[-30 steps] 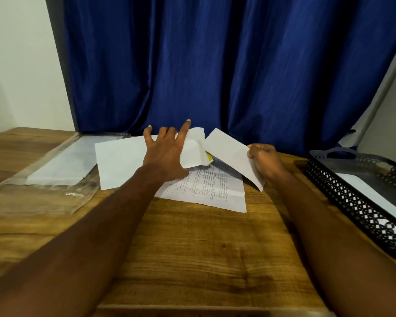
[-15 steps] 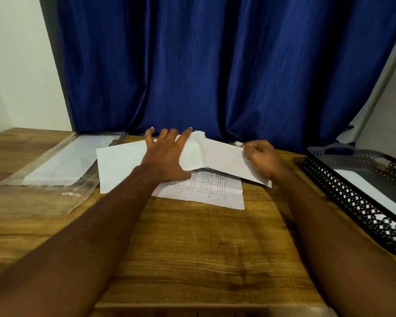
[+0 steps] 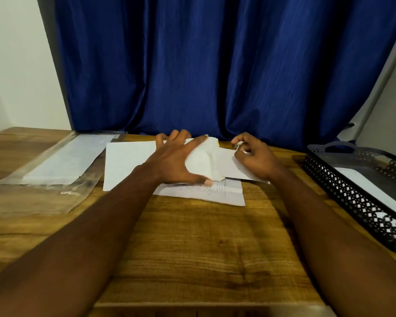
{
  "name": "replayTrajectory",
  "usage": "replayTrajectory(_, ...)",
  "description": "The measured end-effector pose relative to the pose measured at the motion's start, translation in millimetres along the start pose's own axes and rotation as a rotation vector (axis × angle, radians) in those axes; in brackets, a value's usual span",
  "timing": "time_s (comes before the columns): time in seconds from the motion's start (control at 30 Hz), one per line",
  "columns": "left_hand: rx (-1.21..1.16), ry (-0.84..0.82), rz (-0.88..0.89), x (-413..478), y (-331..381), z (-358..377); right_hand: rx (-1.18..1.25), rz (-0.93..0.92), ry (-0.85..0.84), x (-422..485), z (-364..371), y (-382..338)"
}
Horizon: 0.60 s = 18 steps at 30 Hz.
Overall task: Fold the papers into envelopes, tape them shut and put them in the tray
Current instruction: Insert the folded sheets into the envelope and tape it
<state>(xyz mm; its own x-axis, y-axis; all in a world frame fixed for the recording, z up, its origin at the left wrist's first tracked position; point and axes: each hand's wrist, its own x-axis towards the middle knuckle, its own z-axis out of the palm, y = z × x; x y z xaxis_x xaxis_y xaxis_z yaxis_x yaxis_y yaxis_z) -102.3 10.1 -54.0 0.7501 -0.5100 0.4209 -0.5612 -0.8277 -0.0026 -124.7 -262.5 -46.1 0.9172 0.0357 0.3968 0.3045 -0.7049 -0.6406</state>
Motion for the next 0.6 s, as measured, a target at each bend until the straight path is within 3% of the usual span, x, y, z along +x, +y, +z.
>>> replayTrajectory(0.17, -0.078, 0.17, -0.078, 8.5, 5.2, 4.2, -0.015, -0.013, -0.044, -0.5, 7.2, -3.1)
replayTrajectory(0.37, -0.07, 0.238, -0.091, 14.4, 7.1, 14.6, -0.076, -0.067, -0.088, -2.7, 19.1, -15.1)
replayTrajectory(0.5, -0.081, 0.27, -0.152, 18.6, 13.4, 11.9, -0.108, -0.102, -0.017, -1.5, 21.1, -13.3)
replayTrajectory(0.6, -0.091, 0.289, -0.161, 19.9, 13.4, 11.7, -0.156, -0.013, 0.042, 4.5, 9.2, -0.3)
